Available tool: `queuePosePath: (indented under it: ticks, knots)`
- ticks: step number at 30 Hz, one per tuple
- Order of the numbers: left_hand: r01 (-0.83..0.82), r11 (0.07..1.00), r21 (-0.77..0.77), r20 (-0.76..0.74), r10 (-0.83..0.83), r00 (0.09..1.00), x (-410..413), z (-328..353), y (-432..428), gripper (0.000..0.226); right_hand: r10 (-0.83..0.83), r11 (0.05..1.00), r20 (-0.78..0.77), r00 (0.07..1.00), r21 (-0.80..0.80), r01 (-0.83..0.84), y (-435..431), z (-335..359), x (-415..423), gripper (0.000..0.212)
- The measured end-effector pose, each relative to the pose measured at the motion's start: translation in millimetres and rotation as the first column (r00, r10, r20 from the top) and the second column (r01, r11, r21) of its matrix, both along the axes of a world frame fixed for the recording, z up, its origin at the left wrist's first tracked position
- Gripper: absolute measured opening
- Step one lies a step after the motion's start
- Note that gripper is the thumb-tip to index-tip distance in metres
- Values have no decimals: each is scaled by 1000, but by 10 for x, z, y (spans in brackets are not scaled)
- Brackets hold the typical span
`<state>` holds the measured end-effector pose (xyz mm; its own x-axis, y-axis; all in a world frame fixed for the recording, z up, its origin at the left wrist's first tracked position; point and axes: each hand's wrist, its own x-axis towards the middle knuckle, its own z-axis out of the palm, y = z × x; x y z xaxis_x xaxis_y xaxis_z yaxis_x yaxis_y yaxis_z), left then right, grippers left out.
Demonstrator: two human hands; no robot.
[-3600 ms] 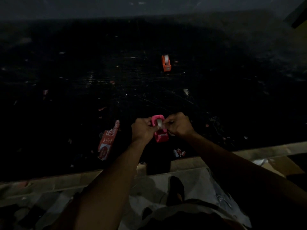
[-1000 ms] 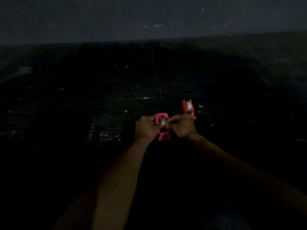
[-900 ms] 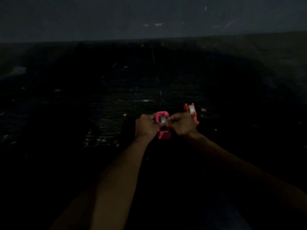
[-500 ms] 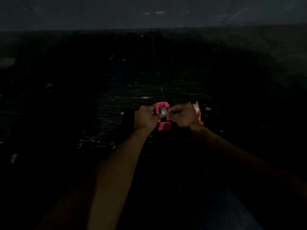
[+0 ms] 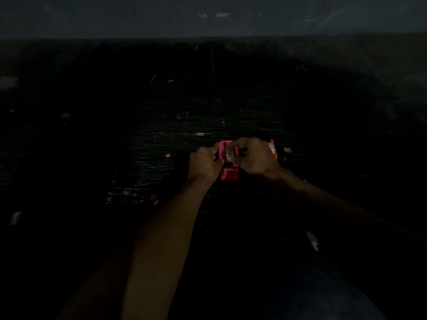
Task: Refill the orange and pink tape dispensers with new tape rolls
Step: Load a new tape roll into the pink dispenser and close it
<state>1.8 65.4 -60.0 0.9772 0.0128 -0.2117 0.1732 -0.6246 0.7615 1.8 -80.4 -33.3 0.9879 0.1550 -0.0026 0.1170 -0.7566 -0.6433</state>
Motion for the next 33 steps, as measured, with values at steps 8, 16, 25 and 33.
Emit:
queuePosePath:
  ticks: [8, 16, 25, 33]
  knots:
    - [-44, 999, -29, -14, 43, 999, -10, 0, -26, 48, 63, 981, -15, 998, -181, -65, -8, 57, 114, 18]
    - [-53, 998, -33, -29, 52, 998, 47, -47, -40, 43, 34, 982, -35, 999, -184, -40, 44, 135, 146, 20]
    - [-49, 989, -137, -200, 21, 980, 156, -89, 8, 56, 17, 977, -77, 997, -209, -33, 82, 179, 254, 18]
    - [-91, 984, -155, -219, 56, 974, 165, -33, -19, 47, 36, 985, -71, 997, -166, -47, 99, 206, 235, 17]
